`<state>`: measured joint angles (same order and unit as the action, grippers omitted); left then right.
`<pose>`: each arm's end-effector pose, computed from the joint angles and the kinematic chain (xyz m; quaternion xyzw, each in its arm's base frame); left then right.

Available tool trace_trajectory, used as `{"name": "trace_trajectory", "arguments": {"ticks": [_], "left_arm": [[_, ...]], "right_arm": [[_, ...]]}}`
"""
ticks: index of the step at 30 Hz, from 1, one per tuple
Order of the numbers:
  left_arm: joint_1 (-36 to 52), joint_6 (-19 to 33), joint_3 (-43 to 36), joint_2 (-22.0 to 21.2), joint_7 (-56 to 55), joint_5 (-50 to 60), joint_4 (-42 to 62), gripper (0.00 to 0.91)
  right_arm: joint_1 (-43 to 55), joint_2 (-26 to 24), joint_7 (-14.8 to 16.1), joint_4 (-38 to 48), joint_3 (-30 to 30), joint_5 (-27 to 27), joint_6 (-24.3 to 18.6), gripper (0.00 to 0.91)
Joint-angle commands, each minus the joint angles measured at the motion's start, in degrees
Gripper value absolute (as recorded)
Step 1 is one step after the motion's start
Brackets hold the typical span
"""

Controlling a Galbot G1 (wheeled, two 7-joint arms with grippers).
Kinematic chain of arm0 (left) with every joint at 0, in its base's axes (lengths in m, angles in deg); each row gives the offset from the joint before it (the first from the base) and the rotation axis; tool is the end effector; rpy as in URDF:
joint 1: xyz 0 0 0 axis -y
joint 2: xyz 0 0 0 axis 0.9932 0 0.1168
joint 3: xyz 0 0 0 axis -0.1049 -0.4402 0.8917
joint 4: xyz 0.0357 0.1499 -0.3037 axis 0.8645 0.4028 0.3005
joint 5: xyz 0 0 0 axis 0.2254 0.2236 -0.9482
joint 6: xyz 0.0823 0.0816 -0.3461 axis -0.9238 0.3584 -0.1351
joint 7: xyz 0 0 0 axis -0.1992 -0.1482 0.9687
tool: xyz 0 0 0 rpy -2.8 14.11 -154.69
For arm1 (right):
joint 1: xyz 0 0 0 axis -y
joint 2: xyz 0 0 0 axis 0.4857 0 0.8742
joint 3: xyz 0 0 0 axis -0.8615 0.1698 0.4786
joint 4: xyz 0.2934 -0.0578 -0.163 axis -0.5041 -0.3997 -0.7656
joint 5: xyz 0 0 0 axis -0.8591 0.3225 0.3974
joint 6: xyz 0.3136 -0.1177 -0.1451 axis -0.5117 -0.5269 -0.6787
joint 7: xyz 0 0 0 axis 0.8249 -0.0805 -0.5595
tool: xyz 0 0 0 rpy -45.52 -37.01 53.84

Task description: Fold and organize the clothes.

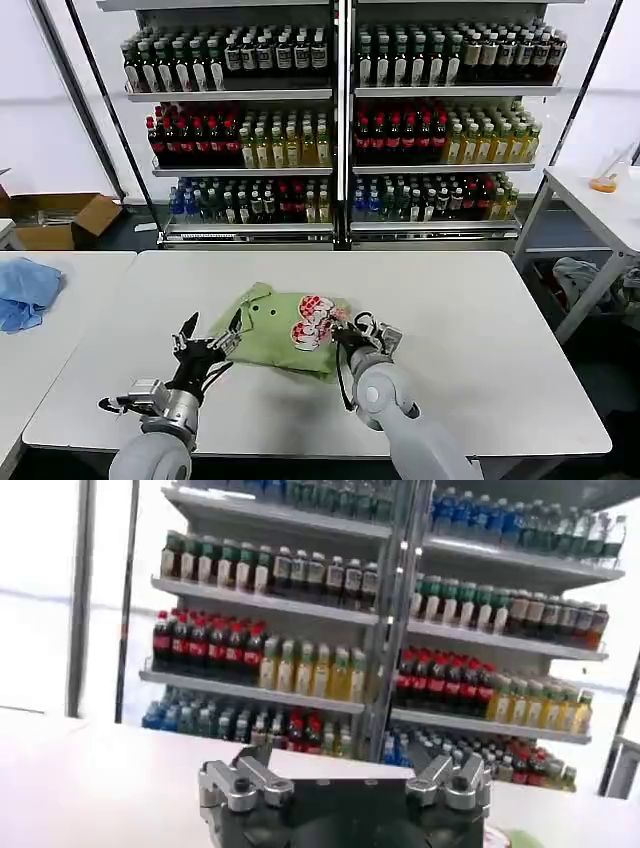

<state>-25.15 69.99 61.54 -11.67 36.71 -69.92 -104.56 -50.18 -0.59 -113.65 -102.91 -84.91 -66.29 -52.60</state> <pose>0.2516 0.0309 -0.2526 -0.0320 -0.9941 0.0829 0.0623 0.3782 0.1161 -0.2824 0.0667 -0.9257 -0.2522 0.2739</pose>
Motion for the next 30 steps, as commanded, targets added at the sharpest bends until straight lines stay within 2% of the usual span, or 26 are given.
{"name": "trace_trajectory", "arguments": {"ticks": [1,4,13,17,19,21,22,23,25,26,27,29,30], "left_arm": [[-0.94,0.27,0.97,0.2,0.0,0.11,-0.29,0.907],[-0.91,0.28,0.99,0.26,0.01,0.11,-0.14,0.907],[-1.37,0.29,0.35,0.38,0.19,0.2,-0.23,0.907],[-1.75,0.2,-0.29,0.36,0.35,0.53,-0.37,0.907],[-1.78,0.04,-0.68,0.38,0.45,0.78,-0.37,0.907],[-1.78,-0.03,-1.01,0.46,0.54,1.04,-0.36,0.907],[-1.75,-0.05,-1.17,0.51,0.59,1.15,-0.35,0.907],[-1.68,-0.05,-1.35,0.56,0.6,1.39,-0.32,0.907],[-1.49,-0.01,-1.57,0.58,0.6,2.04,-0.23,0.907],[-1.45,0.06,-1.63,0.59,0.6,2.48,-0.23,0.907],[-1.37,0.22,-1.72,0.63,0.6,3.11,-0.21,0.907],[-1.38,0.51,-1.74,0.72,0.57,4.12,-0.2,0.907],[-1.44,0.76,-1.73,0.8,0.56,4.74,-0.12,0.907]], "right_arm": [[4.31,-1.64,3.2,6.58,0.34,6.98,1.55,0.0],[5.51,-2.95,5.19,8.01,0.31,9.55,2.56,0.0],[10.73,-10.35,17.0,12.69,-1.29,17.07,6.74,0.0],[11.84,-13.57,21.98,13.35,-3.03,19.9,10.22,0.0],[11.5,-15.17,25.8,12.87,-3.45,24.5,11.62,0.0],[11.01,-16.39,28.36,12.69,-3.85,28.8,11.53,0.0],[10.82,-16.75,28.75,12.55,-4.05,29.87,11.69,0.06],[10.5,-16.96,29.56,12.24,-4.3,30.83,11.81,0.907],[8.83,-17.72,30.49,10.08,-4.92,30.92,8.96,0.907],[7.69,-17.96,29.58,8.07,-5.26,31.07,5.72,0.907],[5.83,-17.96,27.24,5.32,-5.88,32.25,0.35,0.907],[3.46,-17.98,25.61,2.53,-6.81,34.58,-5.48,0.907],[-0.23,-18.19,24.48,-0.84,-8.01,38.3,-9.66,0.907]]}}
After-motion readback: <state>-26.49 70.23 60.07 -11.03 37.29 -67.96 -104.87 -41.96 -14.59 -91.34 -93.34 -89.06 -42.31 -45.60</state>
